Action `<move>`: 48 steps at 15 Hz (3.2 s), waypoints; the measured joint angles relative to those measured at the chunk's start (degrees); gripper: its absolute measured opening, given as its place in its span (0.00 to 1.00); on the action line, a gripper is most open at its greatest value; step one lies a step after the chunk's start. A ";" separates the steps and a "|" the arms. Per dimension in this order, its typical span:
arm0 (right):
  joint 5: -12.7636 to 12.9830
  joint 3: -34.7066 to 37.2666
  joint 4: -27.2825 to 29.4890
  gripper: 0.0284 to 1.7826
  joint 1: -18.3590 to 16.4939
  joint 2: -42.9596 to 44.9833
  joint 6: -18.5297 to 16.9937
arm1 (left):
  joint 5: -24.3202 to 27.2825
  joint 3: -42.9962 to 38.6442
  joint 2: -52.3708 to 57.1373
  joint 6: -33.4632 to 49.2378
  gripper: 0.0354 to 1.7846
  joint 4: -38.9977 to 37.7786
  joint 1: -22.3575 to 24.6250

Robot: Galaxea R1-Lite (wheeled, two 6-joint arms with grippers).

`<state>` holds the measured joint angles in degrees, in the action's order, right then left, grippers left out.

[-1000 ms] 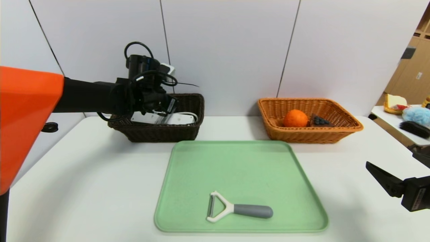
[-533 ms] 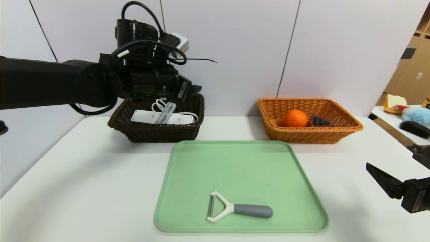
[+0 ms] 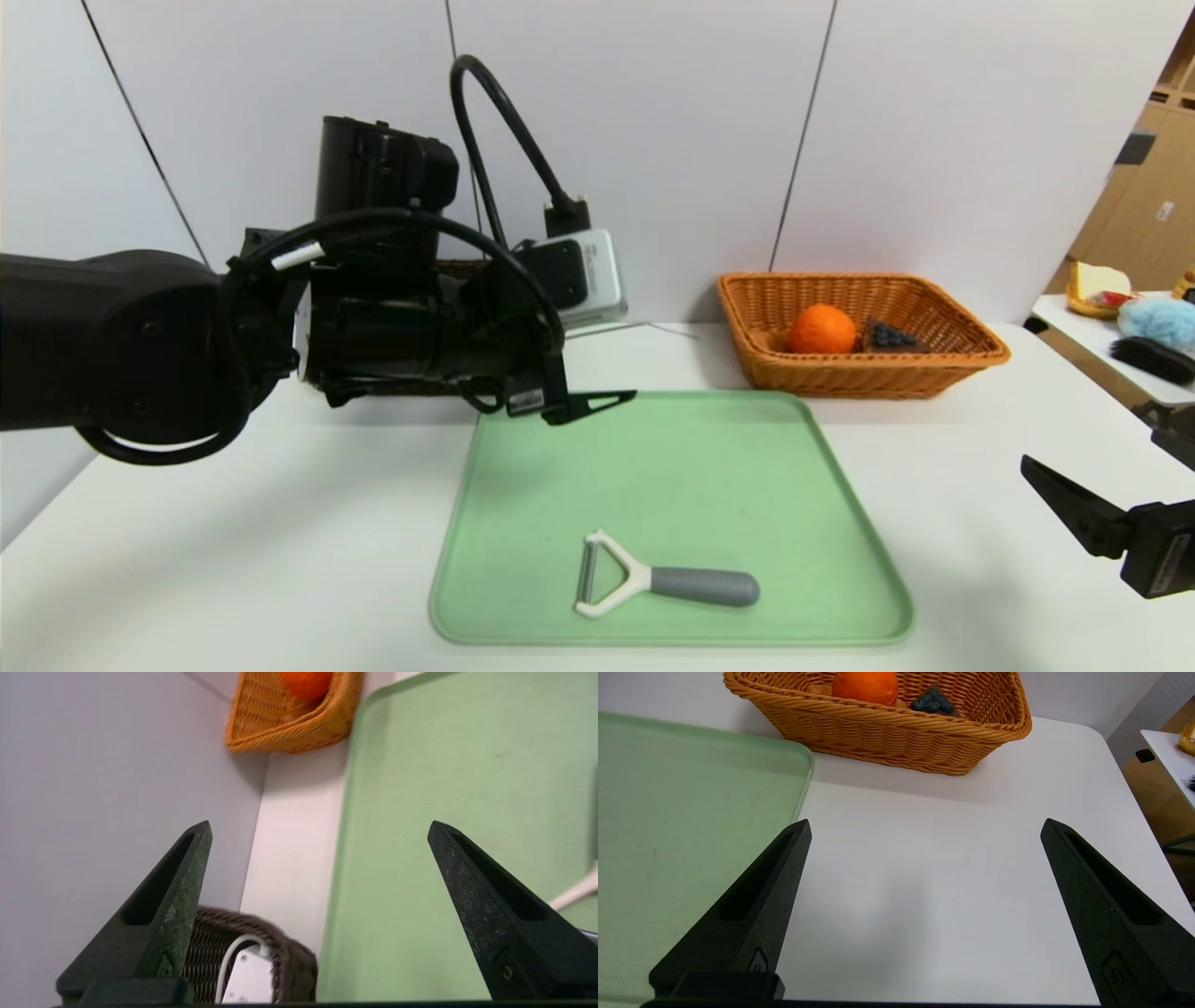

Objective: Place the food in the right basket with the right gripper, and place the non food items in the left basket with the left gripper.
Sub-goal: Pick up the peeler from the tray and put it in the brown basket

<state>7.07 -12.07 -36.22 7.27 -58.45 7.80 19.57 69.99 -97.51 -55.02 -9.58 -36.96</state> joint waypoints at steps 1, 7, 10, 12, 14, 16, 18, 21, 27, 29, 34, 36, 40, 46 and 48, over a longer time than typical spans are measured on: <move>0.00 0.00 0.04 0.95 0.00 0.16 -0.04 | 0.20 -1.50 0.85 -0.41 0.92 0.00 -1.43; -0.02 -0.30 0.06 0.95 0.01 0.40 -0.10 | 0.33 -9.29 5.75 -0.46 0.94 8.27 -9.97; 0.00 -0.13 -0.20 0.95 0.00 0.44 -0.20 | 0.13 -11.80 6.06 -0.74 0.94 8.84 -13.20; -0.02 -0.24 -0.13 0.95 0.00 0.74 -0.78 | -0.15 -12.08 4.44 -0.88 0.94 8.01 -13.70; 0.00 -0.30 -0.13 0.95 0.00 1.05 -0.94 | -0.26 -11.64 1.51 -0.60 0.94 4.27 -13.91; 0.00 -0.11 -0.11 0.95 0.00 1.23 -1.02 | -0.41 -11.53 -1.80 -0.46 0.94 -0.78 -13.78; 0.00 0.00 0.12 0.95 0.00 1.56 -1.06 | -0.52 -11.50 -4.69 -0.49 0.94 -2.40 -13.69; -0.22 0.11 0.20 0.95 0.00 1.93 -2.43 | -0.50 -11.52 -7.67 -0.49 0.94 -3.36 -13.42; -0.46 0.20 0.23 0.95 0.01 2.06 -2.49 | -0.72 -12.32 -10.62 -0.57 0.94 -3.72 -11.59; -0.51 0.24 0.23 0.95 0.01 2.04 -2.51 | -0.91 -12.50 -11.08 -0.52 0.94 -3.78 -11.30; -1.21 0.80 0.23 0.95 0.01 1.93 -2.51 | -0.99 -13.13 -11.63 -0.50 0.94 -3.93 -11.06; -1.26 0.94 0.22 0.95 0.01 1.84 -2.51 | -0.91 -13.21 -11.75 -0.30 0.94 -3.91 -11.02; -1.58 0.99 0.22 0.95 0.04 1.76 -2.51 | -0.59 -13.62 -11.84 -0.49 0.67 -3.32 -11.15; -1.65 1.00 0.23 0.95 0.09 1.76 -2.40 | -0.52 -15.36 -11.75 -0.07 0.02 -6.81 -11.04; -1.65 1.00 0.23 0.95 0.11 1.76 -2.40 | -0.59 -15.69 -11.75 0.28 0.00 -6.62 -10.86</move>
<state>5.42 -11.07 -35.99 7.38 -56.70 5.40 18.98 54.30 -109.26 -54.74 -16.20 -47.82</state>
